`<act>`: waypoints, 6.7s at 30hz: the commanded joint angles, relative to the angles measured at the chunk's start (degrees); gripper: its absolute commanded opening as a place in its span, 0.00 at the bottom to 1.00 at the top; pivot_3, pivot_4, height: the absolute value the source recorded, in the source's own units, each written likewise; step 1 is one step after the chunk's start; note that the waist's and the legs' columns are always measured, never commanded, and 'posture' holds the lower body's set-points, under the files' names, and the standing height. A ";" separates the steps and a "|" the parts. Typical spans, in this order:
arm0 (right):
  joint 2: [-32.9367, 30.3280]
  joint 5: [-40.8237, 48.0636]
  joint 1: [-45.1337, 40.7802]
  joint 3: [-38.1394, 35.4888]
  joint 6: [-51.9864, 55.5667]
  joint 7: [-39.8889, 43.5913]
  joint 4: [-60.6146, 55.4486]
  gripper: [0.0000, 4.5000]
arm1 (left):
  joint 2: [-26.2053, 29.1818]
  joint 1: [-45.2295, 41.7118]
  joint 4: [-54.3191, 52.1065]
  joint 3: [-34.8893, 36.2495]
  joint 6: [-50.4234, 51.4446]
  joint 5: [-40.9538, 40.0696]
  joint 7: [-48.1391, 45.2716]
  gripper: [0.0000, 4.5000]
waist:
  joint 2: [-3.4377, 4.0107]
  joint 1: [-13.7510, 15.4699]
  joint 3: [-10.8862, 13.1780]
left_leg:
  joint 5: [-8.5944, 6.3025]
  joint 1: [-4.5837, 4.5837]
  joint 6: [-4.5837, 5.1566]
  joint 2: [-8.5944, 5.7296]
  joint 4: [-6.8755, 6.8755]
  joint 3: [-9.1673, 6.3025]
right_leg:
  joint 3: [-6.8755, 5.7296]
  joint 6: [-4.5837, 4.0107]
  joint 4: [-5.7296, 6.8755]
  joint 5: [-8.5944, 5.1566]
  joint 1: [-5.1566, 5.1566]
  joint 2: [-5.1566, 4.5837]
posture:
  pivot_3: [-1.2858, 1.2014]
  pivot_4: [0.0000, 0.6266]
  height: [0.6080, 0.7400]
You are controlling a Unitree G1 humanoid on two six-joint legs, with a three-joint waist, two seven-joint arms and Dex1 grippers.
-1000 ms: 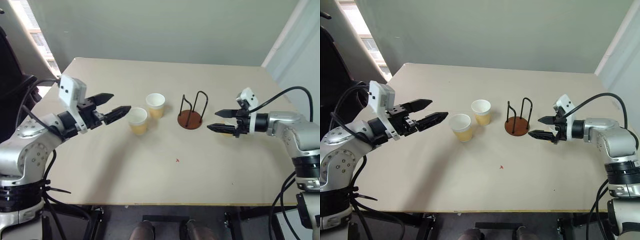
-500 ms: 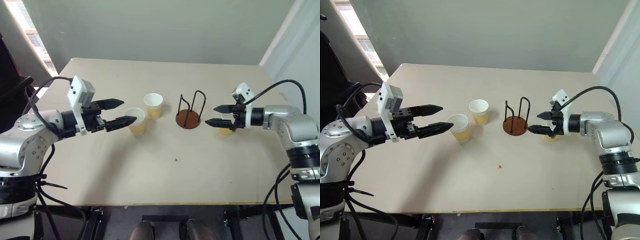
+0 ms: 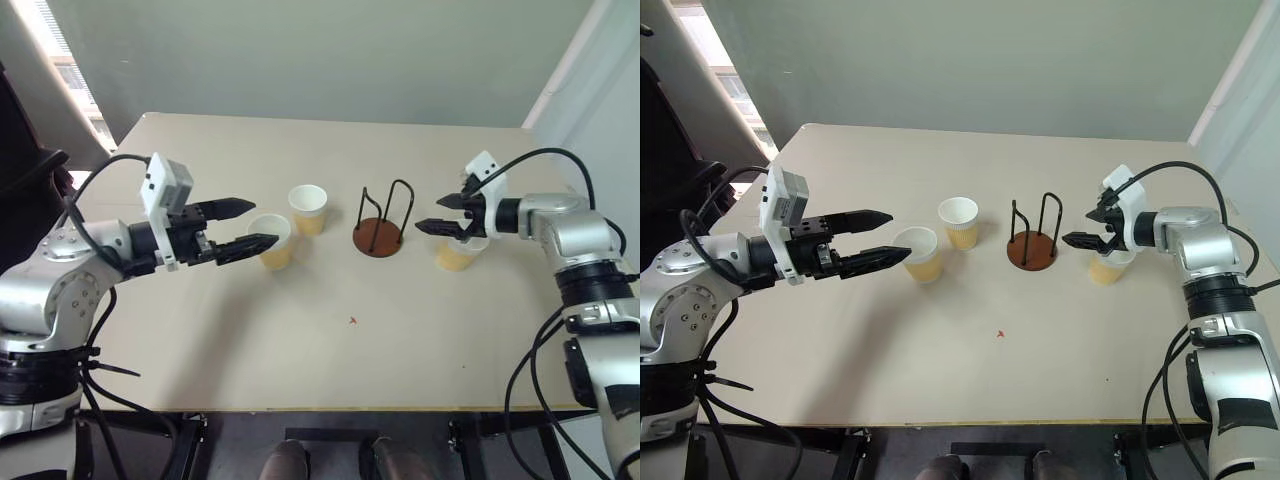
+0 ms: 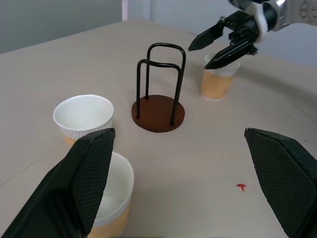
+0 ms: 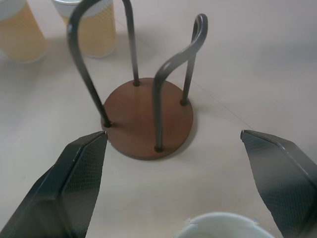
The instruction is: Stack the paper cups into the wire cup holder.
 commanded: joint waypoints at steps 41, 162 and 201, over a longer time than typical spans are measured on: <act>-5.16 3.77 10.53 -2.73 10.87 6.83 -29.07 0.01 | 2.17 3.96 -5.07 1.26 0.62 -1.70 -3.61 1.00 | 0.04 0.04 0.03 | 0.25 -0.06 -0.53 0.02 0.00 0.11 | -0.01 -0.02 -0.06 0.00 -0.01 0.01 | 0.52 0.24 1.00; -17.68 26.75 19.48 -11.72 10.44 11.68 -44.51 0.85 | 0.40 -19.36 15.16 -23.09 -36.09 36.19 -24.96 0.00 | 0.05 -0.24 0.02 | 0.03 -0.12 0.40 0.05 0.30 0.19 | 0.12 0.34 -0.28 0.36 0.13 0.10 | 0.52 0.24 1.00; -17.72 27.23 20.17 -12.02 12.59 11.53 -44.75 0.85 | -2.51 -24.14 31.47 -30.45 -54.92 55.48 -17.22 0.83 | 0.05 -0.07 0.02 | 0.01 -0.12 0.46 0.05 0.31 0.18 | 0.12 0.34 -0.28 0.36 0.14 0.08 | 0.52 0.24 1.00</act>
